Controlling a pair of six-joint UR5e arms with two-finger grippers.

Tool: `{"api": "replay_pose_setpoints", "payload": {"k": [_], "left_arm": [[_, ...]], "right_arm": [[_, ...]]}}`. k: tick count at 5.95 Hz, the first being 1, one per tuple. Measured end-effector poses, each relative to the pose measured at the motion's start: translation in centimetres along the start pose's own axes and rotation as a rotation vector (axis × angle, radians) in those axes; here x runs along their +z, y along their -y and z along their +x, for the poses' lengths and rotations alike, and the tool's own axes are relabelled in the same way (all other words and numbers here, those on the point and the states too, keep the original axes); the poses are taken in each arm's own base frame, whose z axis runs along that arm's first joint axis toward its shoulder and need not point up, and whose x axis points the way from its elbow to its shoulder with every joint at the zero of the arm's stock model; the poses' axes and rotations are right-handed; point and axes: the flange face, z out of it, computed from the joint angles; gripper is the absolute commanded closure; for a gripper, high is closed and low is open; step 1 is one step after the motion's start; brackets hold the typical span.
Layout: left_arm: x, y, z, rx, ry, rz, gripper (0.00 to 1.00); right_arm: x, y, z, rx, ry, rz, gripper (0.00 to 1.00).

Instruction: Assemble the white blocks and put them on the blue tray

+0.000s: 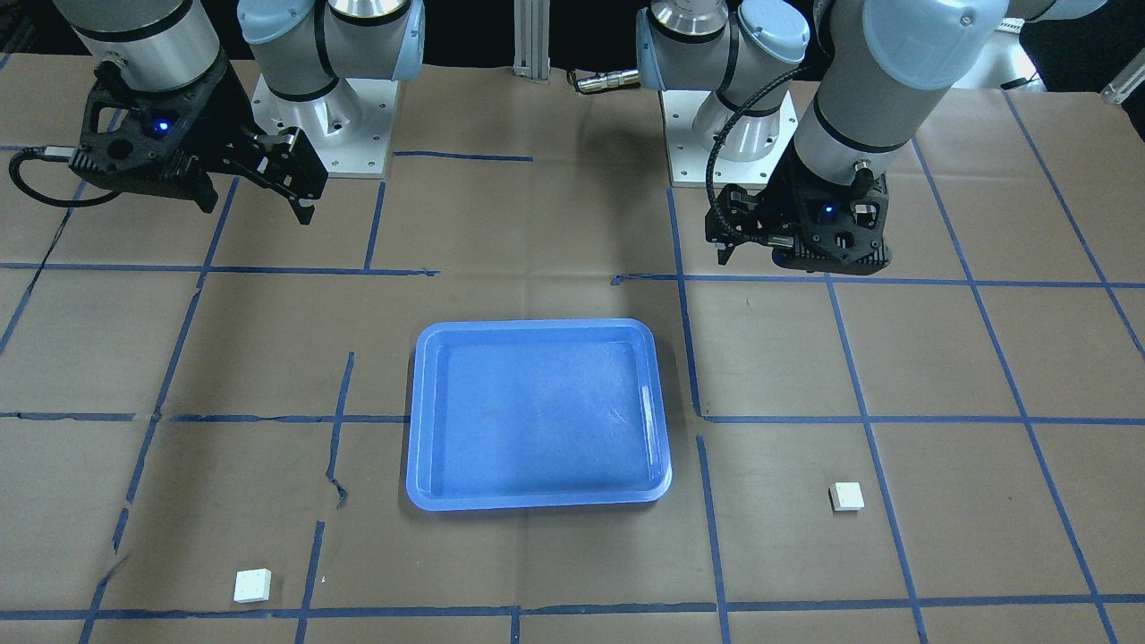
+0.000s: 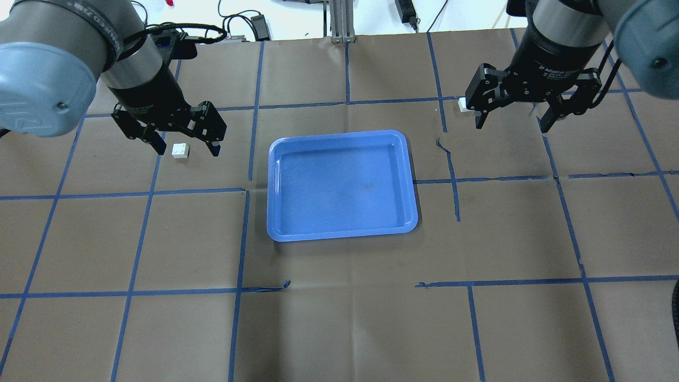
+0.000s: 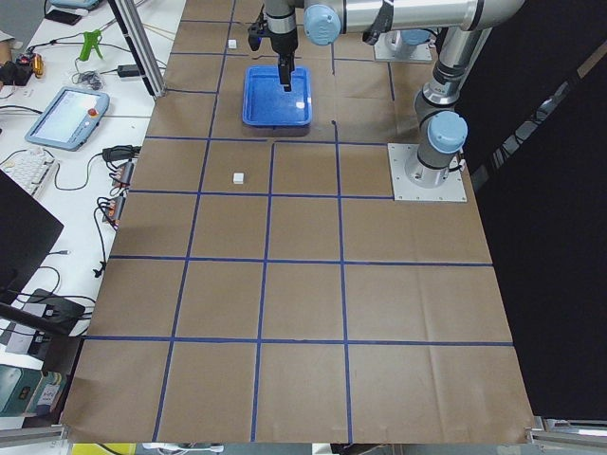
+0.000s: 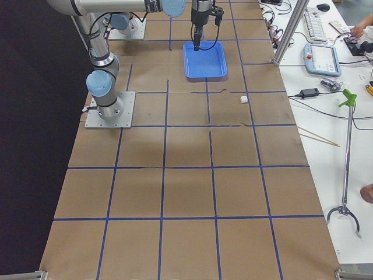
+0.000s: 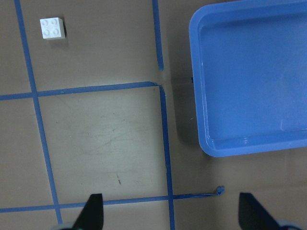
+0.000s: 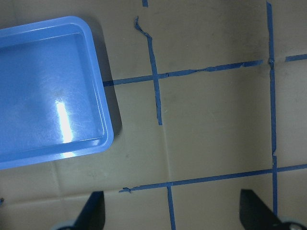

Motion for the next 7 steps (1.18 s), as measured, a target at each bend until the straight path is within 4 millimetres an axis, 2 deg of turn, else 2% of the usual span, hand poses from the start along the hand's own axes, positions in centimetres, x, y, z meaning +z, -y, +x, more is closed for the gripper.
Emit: {"api": "replay_pose_setpoints", "payload": {"k": [2,4,6,7], "left_arm": [[0.9,0.3,-3.1,-0.053,-0.010,-0.038,0.01],[1.8,0.9,-4.4,-0.077,0.023,-0.045,0.01],[3.7,3.7,-5.5,-0.095,0.044,-0.003,0.01],[5.2,5.4,-6.7,-0.109,0.044,0.006,0.01]], "right_arm": [[-0.1,0.1,0.0,-0.056,-0.001,0.003,0.00],[-0.2,0.2,0.1,-0.262,-0.008,0.012,0.00],[-0.2,-0.2,0.2,-0.507,-0.011,0.006,0.00],[-0.2,-0.2,0.2,-0.652,-0.012,0.007,0.00]]}}
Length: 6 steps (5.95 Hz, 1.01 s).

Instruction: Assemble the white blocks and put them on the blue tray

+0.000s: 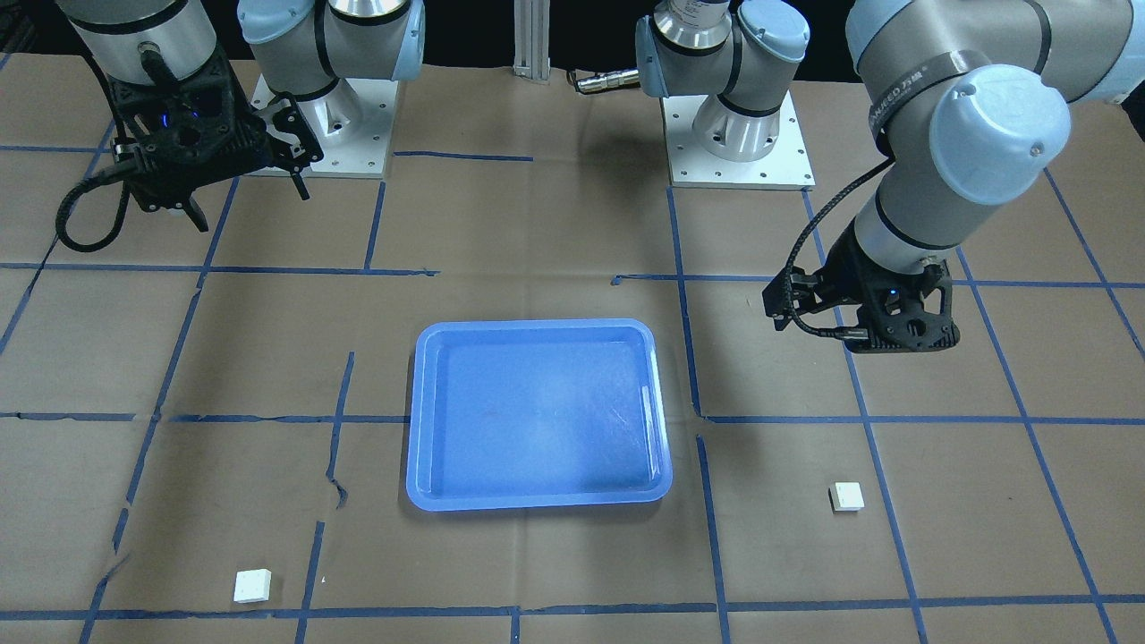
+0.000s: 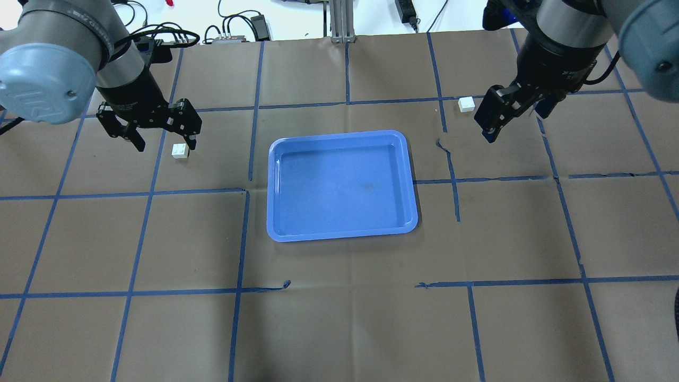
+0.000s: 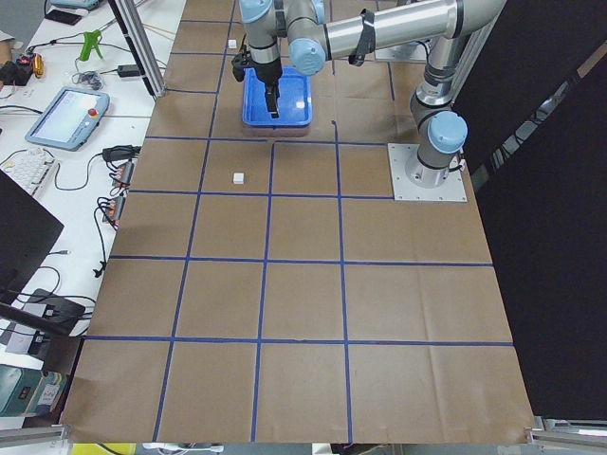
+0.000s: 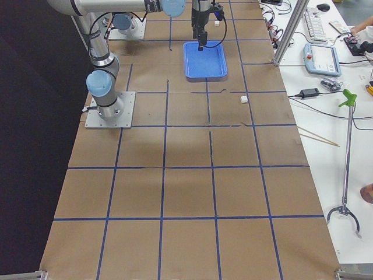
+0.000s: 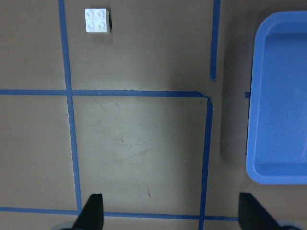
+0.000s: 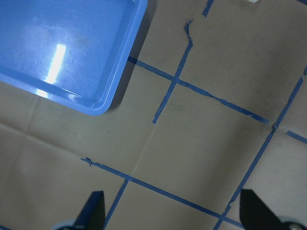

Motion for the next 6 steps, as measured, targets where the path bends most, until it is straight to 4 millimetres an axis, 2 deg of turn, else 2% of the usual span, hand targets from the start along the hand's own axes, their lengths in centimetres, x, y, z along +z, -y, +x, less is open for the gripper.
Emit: {"api": "replay_pose_setpoints", "payload": {"k": [2,3,4,6], "left_arm": [[3.8,3.4,-2.5,-0.035,0.001,-0.004,0.01],[5.6,4.9,-3.2,-0.043,0.023,-0.011,0.01],[7.3,6.5,-3.8,-0.046,0.058,-0.003,0.01],[10.5,8.3,-5.3,-0.051,0.069,0.004,0.01]], "right_arm": [[1.2,1.2,0.9,-0.329,0.005,-0.004,0.00],[2.6,2.6,2.4,-0.491,0.010,-0.009,0.00],[3.7,4.1,4.5,-0.602,0.005,-0.004,0.00],[5.1,8.3,11.0,-0.778,0.001,0.013,0.00]]}}
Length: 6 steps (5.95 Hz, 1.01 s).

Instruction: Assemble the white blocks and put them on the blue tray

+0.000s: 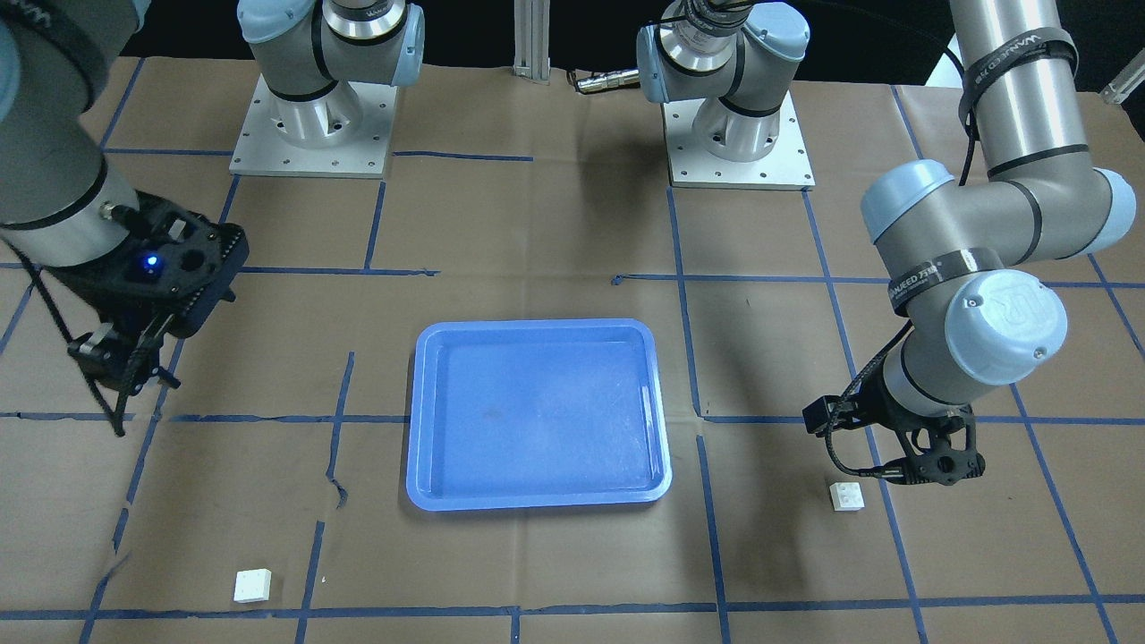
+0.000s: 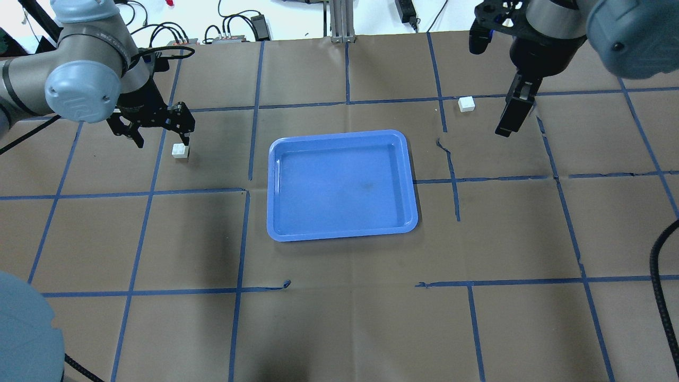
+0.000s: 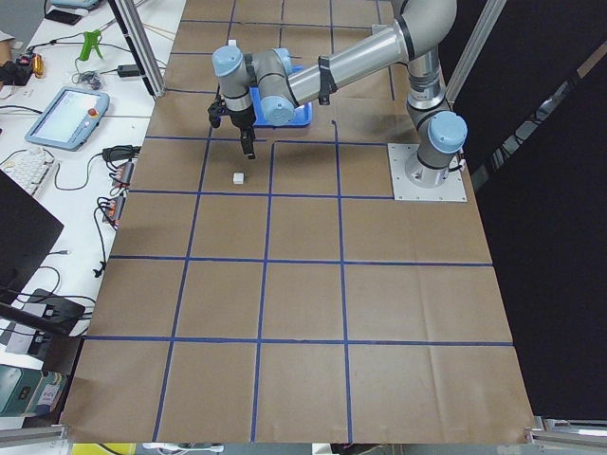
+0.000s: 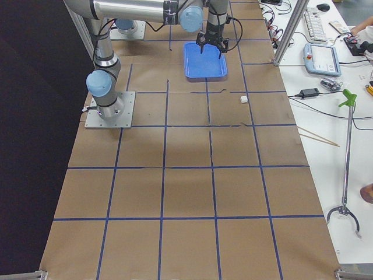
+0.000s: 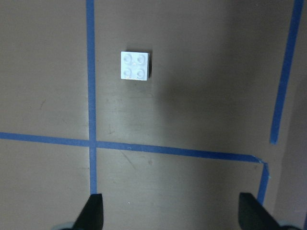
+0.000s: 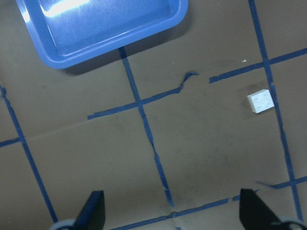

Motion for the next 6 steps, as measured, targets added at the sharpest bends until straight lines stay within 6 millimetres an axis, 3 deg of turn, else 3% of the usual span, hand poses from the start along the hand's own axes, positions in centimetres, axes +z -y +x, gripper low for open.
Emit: {"api": "replay_pose_setpoints", "payload": {"k": [3,4,6], "left_arm": [[3.8,2.2,-1.7,0.002,-0.001,0.042,0.01],[5.3,3.0,-1.8,0.000,0.000,0.058,0.01],[8.1,3.6,-1.2,0.003,-0.034,0.041,0.01]], "right_arm": [[5.1,-1.1,11.0,-0.193,-0.010,0.024,0.00],[8.1,-1.2,13.5,-0.212,-0.013,0.045,0.00],[13.6,-0.4,15.3,-0.249,0.015,0.153,0.00]]}}
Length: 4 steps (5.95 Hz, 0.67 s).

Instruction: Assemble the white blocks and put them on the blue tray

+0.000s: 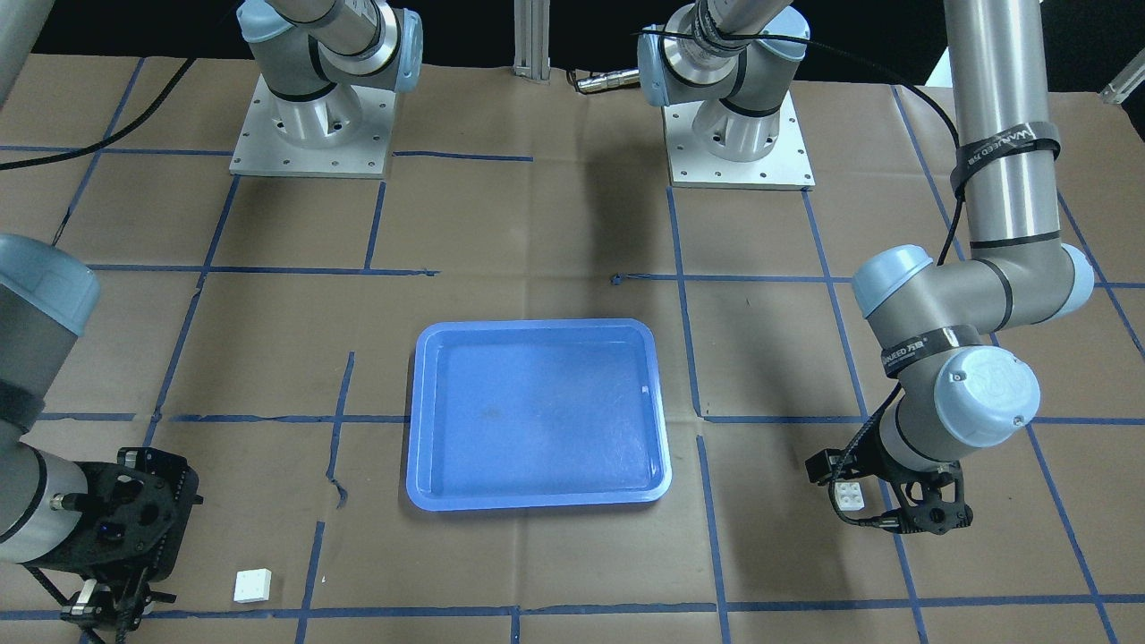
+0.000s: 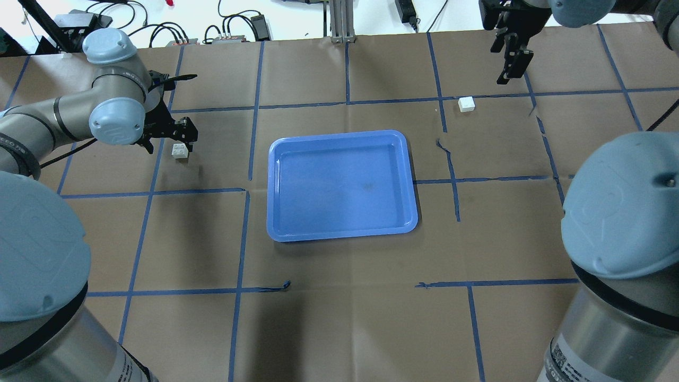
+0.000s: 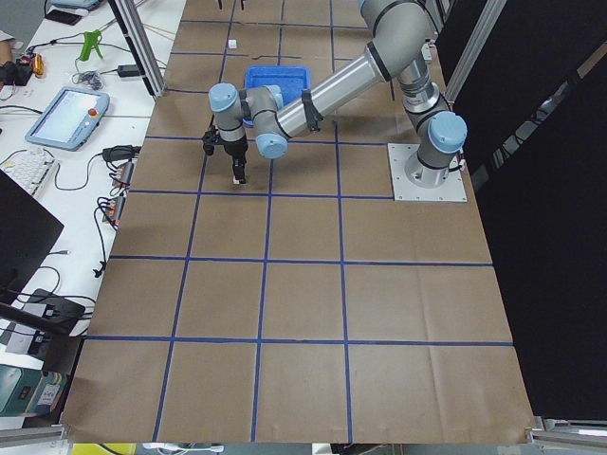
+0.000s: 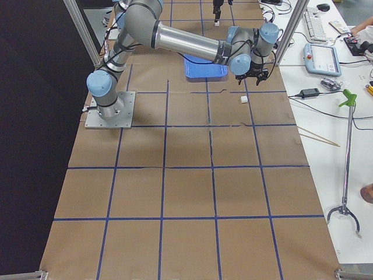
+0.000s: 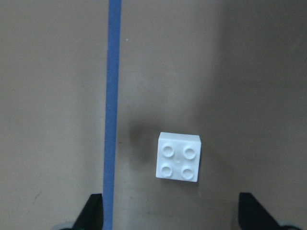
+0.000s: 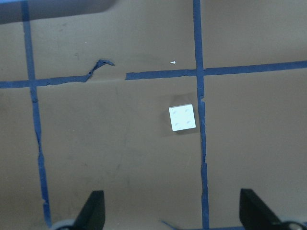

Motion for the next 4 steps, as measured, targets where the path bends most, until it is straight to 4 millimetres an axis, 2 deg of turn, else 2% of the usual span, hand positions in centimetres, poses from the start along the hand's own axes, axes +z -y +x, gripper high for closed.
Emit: {"api": "replay_pose_setpoints", "payload": {"k": [2,3,4], "left_arm": [[1.0,0.6,0.3,0.001,-0.028,0.014,0.01],[0.5,1.1,0.2,-0.001,-0.026,0.044,0.07],[0.1,1.4,0.1,-0.003,-0.023,0.070,0.16]], "right_arm": [[4.4,-1.6,1.1,-0.108,-0.006,0.125,0.00],[6.2,-2.2,1.6,-0.140,-0.011,0.144,0.00],[7.7,-2.7,1.9,-0.155,-0.015,0.155,0.00]]}}
